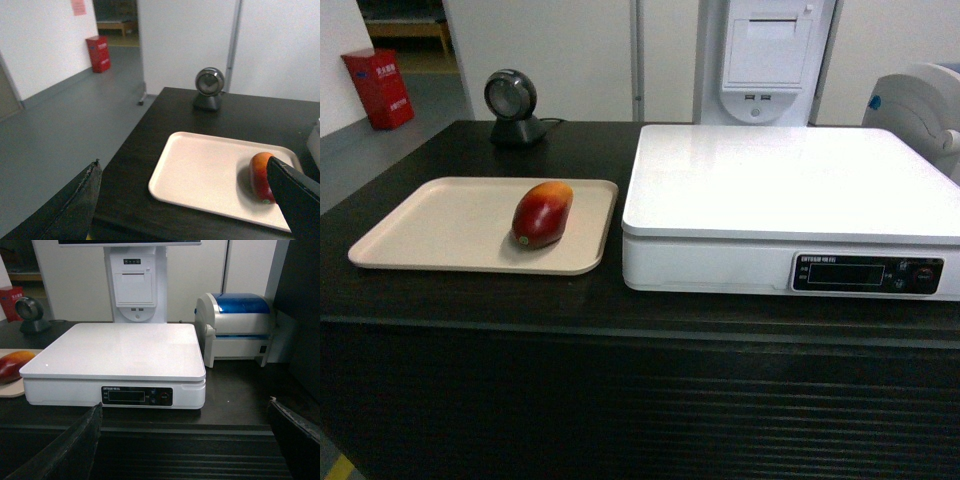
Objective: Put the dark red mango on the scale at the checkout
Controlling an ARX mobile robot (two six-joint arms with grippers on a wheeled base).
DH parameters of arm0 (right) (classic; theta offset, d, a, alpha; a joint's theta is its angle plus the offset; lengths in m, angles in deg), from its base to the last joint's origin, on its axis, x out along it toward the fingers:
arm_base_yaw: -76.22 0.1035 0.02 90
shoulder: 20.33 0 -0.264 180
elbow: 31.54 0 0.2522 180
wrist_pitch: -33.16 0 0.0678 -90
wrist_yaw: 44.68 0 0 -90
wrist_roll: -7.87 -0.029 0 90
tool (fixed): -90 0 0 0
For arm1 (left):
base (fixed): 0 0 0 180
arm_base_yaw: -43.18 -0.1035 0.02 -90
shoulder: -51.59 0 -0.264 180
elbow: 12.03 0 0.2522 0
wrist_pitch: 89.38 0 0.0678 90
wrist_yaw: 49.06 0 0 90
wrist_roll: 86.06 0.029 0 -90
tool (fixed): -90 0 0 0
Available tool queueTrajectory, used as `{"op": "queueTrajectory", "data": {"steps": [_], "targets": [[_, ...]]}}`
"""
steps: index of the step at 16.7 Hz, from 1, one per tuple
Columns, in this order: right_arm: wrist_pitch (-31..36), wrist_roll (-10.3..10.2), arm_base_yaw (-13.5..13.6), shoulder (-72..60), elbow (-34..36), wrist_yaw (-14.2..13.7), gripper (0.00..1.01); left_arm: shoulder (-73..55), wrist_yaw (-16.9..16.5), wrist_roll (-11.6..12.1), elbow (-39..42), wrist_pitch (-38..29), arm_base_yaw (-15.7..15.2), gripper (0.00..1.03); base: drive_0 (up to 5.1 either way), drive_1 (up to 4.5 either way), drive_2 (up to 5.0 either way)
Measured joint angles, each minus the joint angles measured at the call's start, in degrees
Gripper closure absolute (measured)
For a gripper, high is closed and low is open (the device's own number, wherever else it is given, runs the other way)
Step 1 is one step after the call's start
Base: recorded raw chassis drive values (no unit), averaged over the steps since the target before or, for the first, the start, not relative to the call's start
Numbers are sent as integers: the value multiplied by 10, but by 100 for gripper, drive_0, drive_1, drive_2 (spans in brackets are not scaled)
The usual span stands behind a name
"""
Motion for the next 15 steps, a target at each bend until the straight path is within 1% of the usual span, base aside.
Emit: {"op": "queueTrajectory", "data": {"steps": [1,2,3,4,6,7,8,10,11,12,13,14,15], "targets": [[0,0,0,0,0,0,3,-72,-59,-3,-40,-24,-23,5,0,0,0],[0,0,0,0,0,0,3,-142,-113,-5,-86,-27,-38,5,0,0,0],[0,0,0,0,0,0,3,-223,-171,-13,-146,-19,-47,5,0,0,0],[0,0,0,0,0,0,3,-303,-212,-15,-216,9,-48,5,0,0,0],[0,0,0,0,0,0,3,-424,-253,-17,-331,62,-43,5,0,0,0],[0,0,0,0,0,0,3,-474,-279,-19,-387,95,-39,5,0,0,0],[0,0,0,0,0,0,3,-519,-298,-17,-443,130,-33,5,0,0,0],[0,0,0,0,0,0,3,-602,-305,2,-553,197,-22,5,0,0,0],[0,0,0,0,0,0,3,-646,-310,5,-609,232,-17,5,0,0,0],[0,0,0,0,0,0,3,-666,-314,5,-636,249,-14,5,0,0,0],[0,0,0,0,0,0,3,-683,-321,0,-666,273,-12,5,0,0,0],[0,0,0,0,0,0,3,-692,-321,-1,-685,285,-10,5,0,0,0],[0,0,0,0,0,0,3,-699,-325,-9,-707,302,-8,5,0,0,0]]}}
